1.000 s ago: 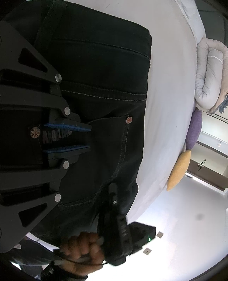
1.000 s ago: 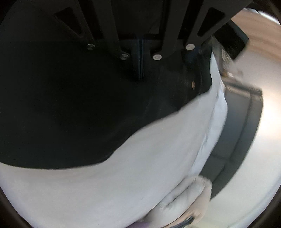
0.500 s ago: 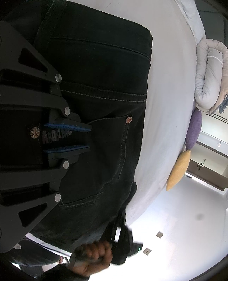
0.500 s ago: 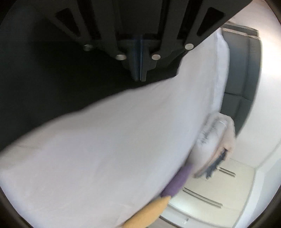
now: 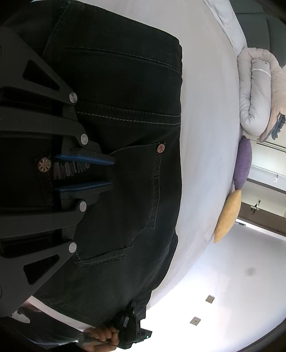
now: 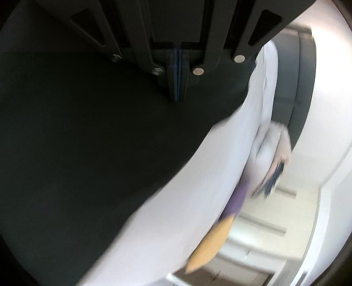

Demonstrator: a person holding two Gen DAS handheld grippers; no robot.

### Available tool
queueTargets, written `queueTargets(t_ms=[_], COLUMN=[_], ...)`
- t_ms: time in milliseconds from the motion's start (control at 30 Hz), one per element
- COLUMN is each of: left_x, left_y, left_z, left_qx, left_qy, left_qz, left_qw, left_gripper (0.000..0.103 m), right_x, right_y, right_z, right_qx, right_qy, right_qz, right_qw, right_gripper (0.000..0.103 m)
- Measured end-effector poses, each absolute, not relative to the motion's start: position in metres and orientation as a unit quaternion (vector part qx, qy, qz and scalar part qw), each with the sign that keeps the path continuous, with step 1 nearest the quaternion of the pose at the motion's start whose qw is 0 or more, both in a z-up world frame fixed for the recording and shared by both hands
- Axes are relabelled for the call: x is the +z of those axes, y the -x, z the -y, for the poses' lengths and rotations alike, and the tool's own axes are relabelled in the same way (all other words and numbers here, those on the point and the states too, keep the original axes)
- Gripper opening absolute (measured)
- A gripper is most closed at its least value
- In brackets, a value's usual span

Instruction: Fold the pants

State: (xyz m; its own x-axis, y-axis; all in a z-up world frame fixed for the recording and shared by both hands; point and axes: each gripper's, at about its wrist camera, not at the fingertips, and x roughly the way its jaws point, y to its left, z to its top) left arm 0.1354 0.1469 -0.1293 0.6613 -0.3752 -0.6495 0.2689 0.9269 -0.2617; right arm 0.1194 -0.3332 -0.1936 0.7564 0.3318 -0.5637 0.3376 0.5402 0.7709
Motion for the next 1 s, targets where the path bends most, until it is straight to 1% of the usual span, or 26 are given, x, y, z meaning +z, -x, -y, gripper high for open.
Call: queueTargets(t_ms=[133, 200, 267, 333, 400, 500, 567, 633, 700, 800, 867, 933, 1000], left_x=[-0.130, -0.130, -0.129, -0.127, -0.121, -0.097, -0.073, -0.056, -0.061, -0.096, -0.109, -0.110, -0.108], left_y=[-0.136, -0.135, -0.135, -0.134, -0.132, -0.125, -0.116, -0.117, -0.129, -0.150, -0.153, -0.152, -0.151], left_z=[-0.143, -0.139, -0.136, -0.131, -0.125, -0.101, -0.077, -0.035, 0.010, 0.076, 0.081, 0.064, 0.043], left_qx=[-0.173, -0.170, -0.165, -0.155, -0.134, -0.099, -0.136, -0.184, -0.232, -0.253, -0.243, -0.245, -0.226], left_qy=[0.063, 0.060, 0.052, 0.040, 0.034, -0.001, 0.022, 0.029, 0.028, -0.029, -0.030, 0.005, 0.012], left_qz=[-0.372, -0.372, -0.373, -0.374, -0.385, -0.404, -0.382, -0.373, -0.390, -0.440, -0.445, -0.447, -0.448], left_qw=[0.910, 0.910, 0.912, 0.913, 0.913, 0.910, 0.914, 0.909, 0.891, 0.861, 0.861, 0.860, 0.865], left_gripper=[0.016, 0.016, 0.016, 0.016, 0.016, 0.016, 0.016, 0.016, 0.016, 0.017, 0.016, 0.016, 0.016], right_x=[-0.184, -0.182, -0.174, -0.179, -0.177, -0.177, -0.178, -0.178, -0.181, -0.184, -0.182, -0.177, -0.171], right_y=[-0.091, -0.079, -0.074, -0.070, -0.067, -0.060, -0.063, -0.053, -0.061, -0.074, -0.077, -0.069, -0.053], right_z=[0.407, 0.432, 0.438, 0.441, 0.432, 0.436, 0.433, 0.443, 0.451, 0.450, 0.454, 0.463, 0.473], right_qx=[-0.075, -0.090, -0.108, -0.110, -0.120, -0.119, -0.117, -0.120, -0.120, -0.117, -0.107, -0.102, -0.117], right_qy=[-0.460, -0.468, -0.447, -0.455, -0.430, -0.429, -0.431, -0.424, -0.423, -0.425, -0.433, -0.436, -0.439], right_qz=[-0.316, -0.300, -0.298, -0.285, -0.280, -0.274, -0.270, -0.271, -0.270, -0.272, -0.277, -0.274, -0.259], right_qw=[0.826, 0.826, 0.837, 0.836, 0.850, 0.852, 0.853, 0.856, 0.856, 0.855, 0.851, 0.851, 0.852], right_gripper=[0.000, 0.000, 0.000, 0.000, 0.000, 0.000, 0.000, 0.000, 0.000, 0.000, 0.000, 0.000, 0.000])
